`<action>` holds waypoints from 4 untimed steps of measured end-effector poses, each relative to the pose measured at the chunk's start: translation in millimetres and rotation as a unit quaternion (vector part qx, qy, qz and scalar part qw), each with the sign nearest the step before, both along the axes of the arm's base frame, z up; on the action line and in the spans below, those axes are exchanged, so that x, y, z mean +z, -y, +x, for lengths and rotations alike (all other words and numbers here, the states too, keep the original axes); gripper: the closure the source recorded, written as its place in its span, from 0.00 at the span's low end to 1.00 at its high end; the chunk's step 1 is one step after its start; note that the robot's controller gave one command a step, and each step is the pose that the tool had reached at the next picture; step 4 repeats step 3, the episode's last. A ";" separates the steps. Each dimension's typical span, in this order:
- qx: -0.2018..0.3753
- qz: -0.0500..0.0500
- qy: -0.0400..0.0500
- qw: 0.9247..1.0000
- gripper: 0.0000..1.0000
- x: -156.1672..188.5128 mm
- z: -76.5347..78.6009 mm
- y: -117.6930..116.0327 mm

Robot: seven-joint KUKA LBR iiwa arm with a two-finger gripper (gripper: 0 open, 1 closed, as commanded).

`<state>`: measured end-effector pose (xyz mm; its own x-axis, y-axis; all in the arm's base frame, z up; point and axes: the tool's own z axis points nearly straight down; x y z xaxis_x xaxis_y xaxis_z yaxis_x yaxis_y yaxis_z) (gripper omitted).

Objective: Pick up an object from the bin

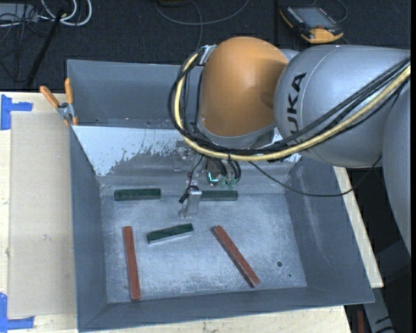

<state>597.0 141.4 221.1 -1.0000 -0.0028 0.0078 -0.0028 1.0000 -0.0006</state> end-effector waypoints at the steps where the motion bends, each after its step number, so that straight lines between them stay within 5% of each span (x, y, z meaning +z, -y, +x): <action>1: 0.047 0.000 -0.001 0.999 0.00 -156.5 -53.8 22.9; 2: 0.045 0.001 0.003 0.999 1.00 -151.5 -50.7 22.8; 3: 0.049 0.001 0.009 0.999 1.00 59.2 -40.5 9.2; 4: 0.049 0.001 0.009 0.999 1.00 59.2 -40.5 9.2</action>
Offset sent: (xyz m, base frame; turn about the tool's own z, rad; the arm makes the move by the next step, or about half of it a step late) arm -0.0507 -0.0227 -0.1511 -0.0935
